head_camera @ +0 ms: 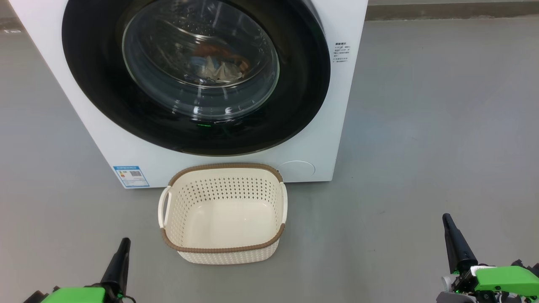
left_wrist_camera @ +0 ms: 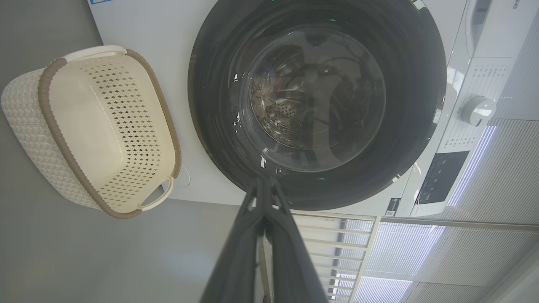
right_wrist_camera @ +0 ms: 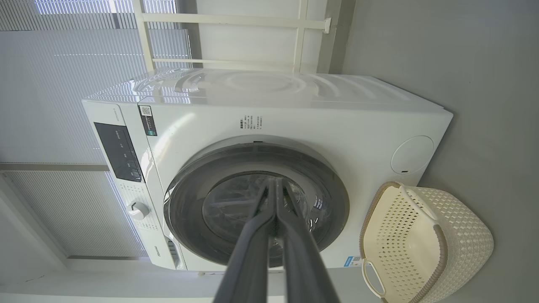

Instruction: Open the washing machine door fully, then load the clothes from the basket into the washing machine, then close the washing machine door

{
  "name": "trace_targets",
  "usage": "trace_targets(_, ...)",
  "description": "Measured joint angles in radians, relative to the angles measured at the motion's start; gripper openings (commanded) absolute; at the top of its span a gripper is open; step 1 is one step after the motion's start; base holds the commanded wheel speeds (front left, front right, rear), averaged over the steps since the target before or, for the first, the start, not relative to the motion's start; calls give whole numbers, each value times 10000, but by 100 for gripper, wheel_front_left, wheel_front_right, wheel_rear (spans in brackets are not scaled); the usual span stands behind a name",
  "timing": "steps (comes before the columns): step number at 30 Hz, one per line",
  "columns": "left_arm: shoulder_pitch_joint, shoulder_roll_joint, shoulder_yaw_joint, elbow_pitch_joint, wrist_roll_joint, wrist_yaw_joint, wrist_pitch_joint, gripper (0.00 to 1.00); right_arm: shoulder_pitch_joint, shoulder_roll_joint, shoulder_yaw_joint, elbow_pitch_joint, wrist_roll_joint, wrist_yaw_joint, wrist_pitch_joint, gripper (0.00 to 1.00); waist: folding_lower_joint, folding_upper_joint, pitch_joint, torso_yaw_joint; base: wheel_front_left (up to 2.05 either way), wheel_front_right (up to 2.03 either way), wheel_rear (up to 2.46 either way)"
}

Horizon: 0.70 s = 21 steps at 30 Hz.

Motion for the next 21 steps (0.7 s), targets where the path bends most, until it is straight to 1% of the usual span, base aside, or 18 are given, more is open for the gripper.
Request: trace_targets(21, 0, 0, 0, 0, -2, 0, 0, 0, 0, 6, -6, 0, 0, 0, 8, 0, 0, 0, 0, 0, 0, 0, 0)
